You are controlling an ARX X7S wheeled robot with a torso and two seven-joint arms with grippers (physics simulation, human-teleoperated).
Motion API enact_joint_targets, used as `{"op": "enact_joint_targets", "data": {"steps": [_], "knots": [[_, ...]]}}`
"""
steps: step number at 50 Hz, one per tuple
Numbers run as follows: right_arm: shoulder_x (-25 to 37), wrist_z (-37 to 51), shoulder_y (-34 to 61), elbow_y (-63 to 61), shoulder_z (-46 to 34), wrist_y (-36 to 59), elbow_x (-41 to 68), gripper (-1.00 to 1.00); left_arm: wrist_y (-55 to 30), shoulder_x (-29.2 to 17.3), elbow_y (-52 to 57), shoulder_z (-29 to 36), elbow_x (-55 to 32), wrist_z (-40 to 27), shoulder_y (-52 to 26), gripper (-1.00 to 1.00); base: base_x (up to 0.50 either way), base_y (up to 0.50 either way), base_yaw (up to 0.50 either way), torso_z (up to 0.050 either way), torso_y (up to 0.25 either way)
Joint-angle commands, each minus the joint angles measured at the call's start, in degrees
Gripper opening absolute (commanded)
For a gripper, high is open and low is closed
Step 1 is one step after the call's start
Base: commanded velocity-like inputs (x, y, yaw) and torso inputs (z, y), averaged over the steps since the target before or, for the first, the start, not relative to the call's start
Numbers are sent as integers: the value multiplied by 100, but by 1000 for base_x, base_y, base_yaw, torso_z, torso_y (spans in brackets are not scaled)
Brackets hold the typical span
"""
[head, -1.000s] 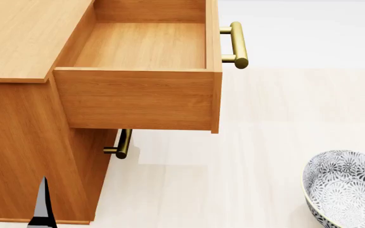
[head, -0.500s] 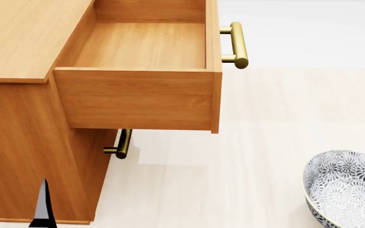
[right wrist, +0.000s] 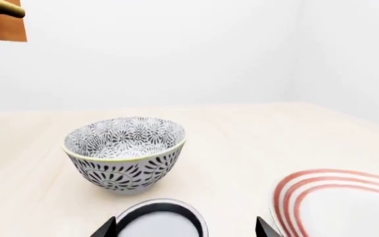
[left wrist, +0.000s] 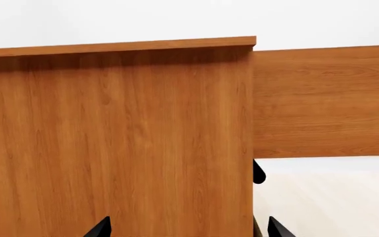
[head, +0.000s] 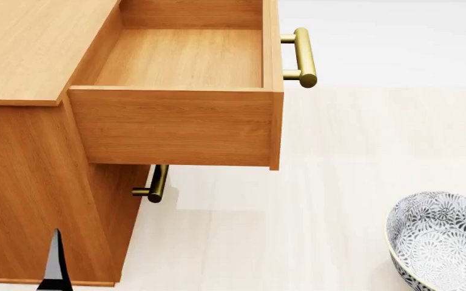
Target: Put the ketchup in the top drawer of the cabinet.
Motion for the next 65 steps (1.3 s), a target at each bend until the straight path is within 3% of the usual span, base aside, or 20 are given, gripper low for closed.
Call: {"op": "enact_joint_targets", "data": {"steps": [1, 20, 65], "knots": [[11, -11, 33, 156, -174, -83, -205, 100, 36, -16, -56, 3, -25, -20, -4, 100, 0, 0, 0, 0, 0], [-7, -19, -71, -373, -314, -48, -61, 100, 132, -32, -175, 31, -57, -37, -10, 100, 0, 0, 0, 0, 0], [83, 265, 255, 453, -482, -150, -329, 100, 148, -91, -272, 62, -148, -122, -92, 100, 0, 0, 0, 0, 0]]}}
